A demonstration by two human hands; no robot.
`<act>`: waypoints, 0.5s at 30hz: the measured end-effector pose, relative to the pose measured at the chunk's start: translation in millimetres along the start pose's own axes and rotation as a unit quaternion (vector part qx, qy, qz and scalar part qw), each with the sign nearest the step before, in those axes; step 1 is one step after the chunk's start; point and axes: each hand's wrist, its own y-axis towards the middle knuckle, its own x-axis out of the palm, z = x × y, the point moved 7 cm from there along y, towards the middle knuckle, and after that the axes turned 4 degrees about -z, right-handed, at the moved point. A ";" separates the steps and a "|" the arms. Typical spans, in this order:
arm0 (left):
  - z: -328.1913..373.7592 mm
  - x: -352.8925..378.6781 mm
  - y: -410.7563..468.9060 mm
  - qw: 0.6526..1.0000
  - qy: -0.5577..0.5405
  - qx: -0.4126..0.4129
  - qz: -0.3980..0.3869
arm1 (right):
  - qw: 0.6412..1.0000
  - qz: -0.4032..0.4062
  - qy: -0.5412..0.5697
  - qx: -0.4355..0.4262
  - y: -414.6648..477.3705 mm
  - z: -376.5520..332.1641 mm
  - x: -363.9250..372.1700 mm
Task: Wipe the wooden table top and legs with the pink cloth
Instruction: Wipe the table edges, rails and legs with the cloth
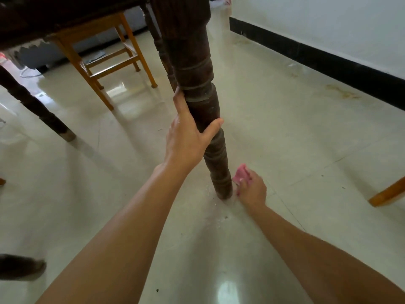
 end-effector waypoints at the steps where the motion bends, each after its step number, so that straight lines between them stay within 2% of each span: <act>1: 0.9 0.2 -0.1 1.000 0.003 0.001 0.000 | 0.999 -0.013 0.038 0.021 6.5 -8.6 2.6; 4: 0.9 0.4 0.4 1.000 -0.002 -0.001 -0.002 | 0.994 -0.023 0.083 0.060 -19.1 -2.5 33.5; 8: -1.7 0.8 -0.4 1.000 -0.004 -0.004 -0.007 | 0.969 -0.198 0.109 0.100 -107.5 33.6 92.1; 9: -2.3 0.6 -0.1 1.000 -0.003 -0.003 -0.007 | 0.968 -0.186 0.129 0.107 -107.2 28.9 83.4; 13: -1.8 1.8 0.6 1.000 -0.009 -0.004 -0.007 | 0.971 0.016 0.164 0.175 -42.7 14.3 2.3; 15: -2.3 1.8 1.7 1.000 -0.005 -0.004 -0.004 | 0.969 0.046 0.177 0.169 -7.3 -2.5 -19.9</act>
